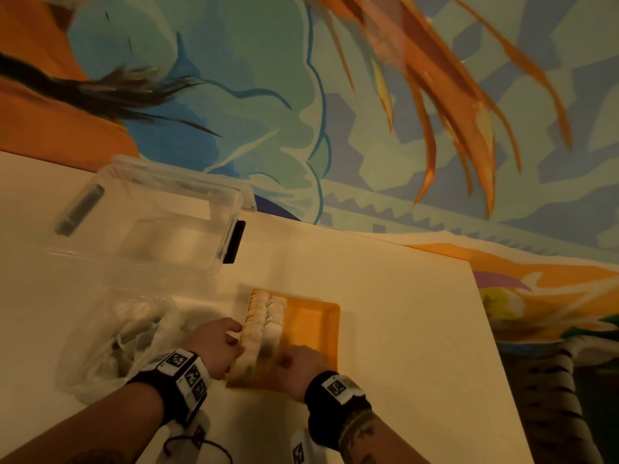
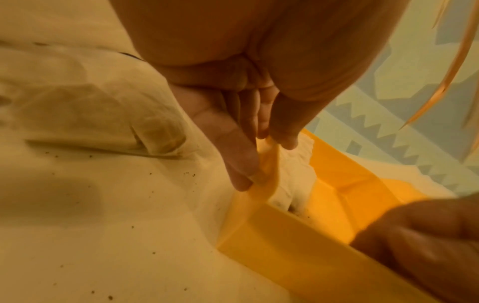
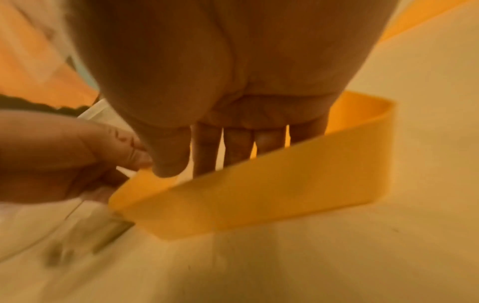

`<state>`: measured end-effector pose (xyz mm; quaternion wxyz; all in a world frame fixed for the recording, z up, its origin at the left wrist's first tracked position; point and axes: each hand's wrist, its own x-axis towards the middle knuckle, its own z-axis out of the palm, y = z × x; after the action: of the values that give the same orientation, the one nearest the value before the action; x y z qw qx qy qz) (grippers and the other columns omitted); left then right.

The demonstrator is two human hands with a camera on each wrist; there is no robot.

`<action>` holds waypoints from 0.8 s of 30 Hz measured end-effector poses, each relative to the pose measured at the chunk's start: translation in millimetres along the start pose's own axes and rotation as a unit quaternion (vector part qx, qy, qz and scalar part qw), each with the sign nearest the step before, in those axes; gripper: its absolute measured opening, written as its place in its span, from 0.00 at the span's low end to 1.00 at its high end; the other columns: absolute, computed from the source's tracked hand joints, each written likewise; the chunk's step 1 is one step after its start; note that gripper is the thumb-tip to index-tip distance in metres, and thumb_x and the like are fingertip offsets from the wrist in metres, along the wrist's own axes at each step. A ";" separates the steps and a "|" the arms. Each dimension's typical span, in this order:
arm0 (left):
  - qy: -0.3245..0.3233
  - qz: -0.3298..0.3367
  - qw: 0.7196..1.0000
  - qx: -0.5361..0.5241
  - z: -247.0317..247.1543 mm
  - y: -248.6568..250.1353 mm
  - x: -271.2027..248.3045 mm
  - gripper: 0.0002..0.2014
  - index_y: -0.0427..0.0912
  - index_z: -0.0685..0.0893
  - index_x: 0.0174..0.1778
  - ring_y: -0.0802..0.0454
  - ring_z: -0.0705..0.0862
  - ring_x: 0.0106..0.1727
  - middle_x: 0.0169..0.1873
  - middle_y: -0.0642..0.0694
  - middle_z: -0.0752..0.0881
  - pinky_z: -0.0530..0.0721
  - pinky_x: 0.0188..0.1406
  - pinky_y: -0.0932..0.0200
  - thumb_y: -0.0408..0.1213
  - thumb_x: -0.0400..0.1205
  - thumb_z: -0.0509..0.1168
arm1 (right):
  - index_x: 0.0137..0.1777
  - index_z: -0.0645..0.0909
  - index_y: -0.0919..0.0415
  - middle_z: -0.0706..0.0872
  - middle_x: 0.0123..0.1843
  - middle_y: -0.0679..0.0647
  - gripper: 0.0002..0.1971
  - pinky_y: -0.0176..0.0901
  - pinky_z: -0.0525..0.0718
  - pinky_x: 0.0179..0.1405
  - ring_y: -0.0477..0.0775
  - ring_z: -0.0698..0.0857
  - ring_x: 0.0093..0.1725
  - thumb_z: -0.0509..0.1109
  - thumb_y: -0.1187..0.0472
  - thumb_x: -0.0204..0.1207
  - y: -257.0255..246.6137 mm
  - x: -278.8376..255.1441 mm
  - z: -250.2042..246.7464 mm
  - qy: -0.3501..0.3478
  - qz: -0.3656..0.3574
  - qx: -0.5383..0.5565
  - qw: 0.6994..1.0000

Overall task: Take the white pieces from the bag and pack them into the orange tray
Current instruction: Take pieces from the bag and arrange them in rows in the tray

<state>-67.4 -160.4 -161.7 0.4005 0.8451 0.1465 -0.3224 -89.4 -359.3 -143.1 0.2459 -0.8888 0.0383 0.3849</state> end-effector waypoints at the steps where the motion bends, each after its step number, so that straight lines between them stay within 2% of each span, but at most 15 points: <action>1: 0.002 0.004 1.000 0.004 0.3 0.2 -1.0 0.22 0.52 0.77 0.70 0.47 0.90 0.40 0.57 0.48 0.85 0.88 0.27 0.59 0.39 0.80 0.70 | 0.66 0.82 0.46 0.85 0.65 0.52 0.19 0.46 0.81 0.58 0.57 0.83 0.61 0.62 0.41 0.80 3.6 -7.6 3.7 -0.028 -0.014 -0.018 0.999; 3: 0.003 0.008 1.000 0.013 1.7 0.6 -2.7 0.21 0.52 0.78 0.70 0.46 0.89 0.42 0.59 0.47 0.85 0.91 0.30 0.55 0.40 0.81 0.69 | 0.66 0.82 0.45 0.84 0.66 0.51 0.21 0.43 0.77 0.57 0.57 0.82 0.64 0.60 0.38 0.80 12.4 -16.4 12.6 -0.063 -0.029 -0.042 0.997; 5: 0.006 0.012 1.000 0.017 3.0 2.3 -6.6 0.20 0.53 0.78 0.71 0.45 0.89 0.44 0.60 0.46 0.86 0.92 0.35 0.51 0.41 0.82 0.68 | 0.66 0.82 0.45 0.84 0.66 0.51 0.20 0.44 0.77 0.60 0.57 0.82 0.65 0.59 0.39 0.82 19.2 -19.3 19.0 -0.061 -0.045 -0.051 0.996; 7: 0.015 0.020 0.999 0.039 4.0 4.2 -11.7 0.20 0.53 0.77 0.73 0.47 0.88 0.48 0.62 0.47 0.86 0.92 0.45 0.49 0.43 0.83 0.66 | 0.65 0.83 0.45 0.85 0.65 0.50 0.19 0.45 0.78 0.63 0.56 0.82 0.64 0.59 0.40 0.82 22.8 -20.3 22.1 -0.049 -0.056 -0.054 0.996; 10: 0.026 0.032 0.994 0.103 4.6 6.8 -20.3 0.22 0.56 0.74 0.77 0.49 0.86 0.59 0.65 0.51 0.85 0.86 0.61 0.49 0.48 0.85 0.62 | 0.65 0.83 0.43 0.85 0.64 0.49 0.19 0.46 0.78 0.63 0.56 0.82 0.63 0.59 0.39 0.82 24.1 -19.6 22.7 -0.043 -0.053 -0.064 0.996; 14: 0.035 0.054 0.989 0.130 -1.7 6.2 -31.2 0.22 0.53 0.74 0.78 0.49 0.82 0.68 0.68 0.49 0.83 0.79 0.69 0.53 0.51 0.86 0.58 | 0.62 0.84 0.40 0.86 0.61 0.47 0.18 0.43 0.78 0.60 0.53 0.82 0.62 0.59 0.38 0.81 23.2 -16.2 22.2 -0.038 -0.041 -0.062 0.996; 16: 0.041 0.075 0.990 0.113 -15.4 3.9 -41.8 0.19 0.52 0.79 0.72 0.50 0.84 0.64 0.65 0.48 0.85 0.81 0.66 0.54 0.51 0.86 0.59 | 0.60 0.84 0.37 0.85 0.58 0.45 0.16 0.41 0.77 0.57 0.52 0.82 0.63 0.59 0.37 0.81 22.7 -14.8 23.6 -0.033 -0.041 -0.073 0.996; 18: 0.049 0.101 0.992 0.058 -37.1 -2.1 -55.1 0.13 0.52 0.85 0.60 0.53 0.89 0.51 0.55 0.49 0.89 0.88 0.54 0.53 0.49 0.85 0.60 | 0.64 0.83 0.39 0.85 0.63 0.44 0.18 0.41 0.77 0.59 0.52 0.82 0.65 0.59 0.37 0.81 21.1 -14.5 25.7 -0.020 -0.038 -0.083 0.996; 20: 0.056 0.105 0.992 -0.045 -64.0 -14.7 -68.6 0.08 0.52 0.87 0.49 0.54 0.91 0.38 0.45 0.51 0.90 0.91 0.40 0.55 0.46 0.84 0.62 | 0.66 0.83 0.40 0.84 0.68 0.45 0.18 0.40 0.76 0.62 0.51 0.81 0.67 0.60 0.39 0.82 17.2 -15.9 26.4 -0.017 -0.039 -0.091 0.995; 22: 0.106 0.093 0.985 -0.097 -95.0 -33.1 -74.3 0.06 0.52 0.86 0.45 0.52 0.90 0.36 0.41 0.52 0.91 0.89 0.34 0.57 0.43 0.83 0.64 | 0.62 0.82 0.38 0.84 0.67 0.45 0.12 0.37 0.74 0.60 0.48 0.81 0.64 0.61 0.42 0.84 11.9 -17.3 25.3 -0.022 -0.038 -0.078 0.996; 24: 0.166 0.064 0.981 -0.076 -123.1 -57.6 -68.0 0.06 0.51 0.87 0.47 0.50 0.90 0.41 0.45 0.51 0.91 0.88 0.39 0.57 0.41 0.83 0.64 | 0.57 0.80 0.37 0.84 0.63 0.45 0.07 0.36 0.71 0.55 0.45 0.79 0.58 0.61 0.44 0.85 6.7 -17.6 24.1 -0.027 -0.033 -0.069 0.997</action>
<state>-94.9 -28.0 -92.2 0.4539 0.8614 0.1805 -0.1391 -119.5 -356.0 -147.5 0.1977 -0.8937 -0.0242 0.4021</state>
